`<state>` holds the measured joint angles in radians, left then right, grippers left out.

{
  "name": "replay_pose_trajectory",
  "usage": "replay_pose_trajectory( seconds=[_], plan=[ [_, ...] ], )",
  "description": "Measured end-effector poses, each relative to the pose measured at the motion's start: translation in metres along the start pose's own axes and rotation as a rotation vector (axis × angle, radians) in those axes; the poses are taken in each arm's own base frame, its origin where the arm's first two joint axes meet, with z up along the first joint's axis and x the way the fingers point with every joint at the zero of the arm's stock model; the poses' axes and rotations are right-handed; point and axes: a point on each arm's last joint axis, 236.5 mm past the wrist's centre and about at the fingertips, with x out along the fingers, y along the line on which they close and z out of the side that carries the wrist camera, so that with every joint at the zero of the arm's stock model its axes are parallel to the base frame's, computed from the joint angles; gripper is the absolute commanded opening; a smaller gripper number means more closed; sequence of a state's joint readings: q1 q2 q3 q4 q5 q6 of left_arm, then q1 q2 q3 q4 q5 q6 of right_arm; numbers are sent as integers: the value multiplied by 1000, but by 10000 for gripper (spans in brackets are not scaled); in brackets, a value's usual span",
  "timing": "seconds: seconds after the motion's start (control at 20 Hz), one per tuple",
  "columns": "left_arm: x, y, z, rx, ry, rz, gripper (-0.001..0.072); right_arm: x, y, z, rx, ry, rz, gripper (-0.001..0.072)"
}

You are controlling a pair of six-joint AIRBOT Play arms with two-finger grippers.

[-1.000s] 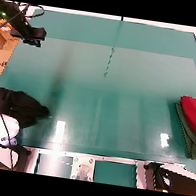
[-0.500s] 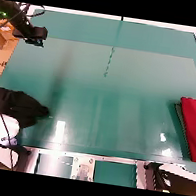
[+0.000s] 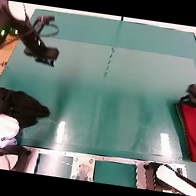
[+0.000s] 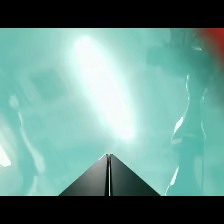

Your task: Fold the shirts.

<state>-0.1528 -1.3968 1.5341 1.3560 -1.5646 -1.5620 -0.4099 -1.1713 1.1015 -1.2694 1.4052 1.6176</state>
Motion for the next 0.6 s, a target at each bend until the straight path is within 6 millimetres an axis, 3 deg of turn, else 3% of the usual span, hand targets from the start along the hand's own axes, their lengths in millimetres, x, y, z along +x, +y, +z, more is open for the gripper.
replay_pose_trajectory(
  seconds=[0.15,0.3,0.6],
  plan=[
    [17,-8,-60,-36,29,-9,20,29,27,-41,-113,31,16,15],
    [27,-7,-97,-65,33,-9,21,44,47,-60,-183,37,41,15],
    [35,-7,-113,-84,17,-12,20,53,65,-75,-235,44,73,15]
  ],
)
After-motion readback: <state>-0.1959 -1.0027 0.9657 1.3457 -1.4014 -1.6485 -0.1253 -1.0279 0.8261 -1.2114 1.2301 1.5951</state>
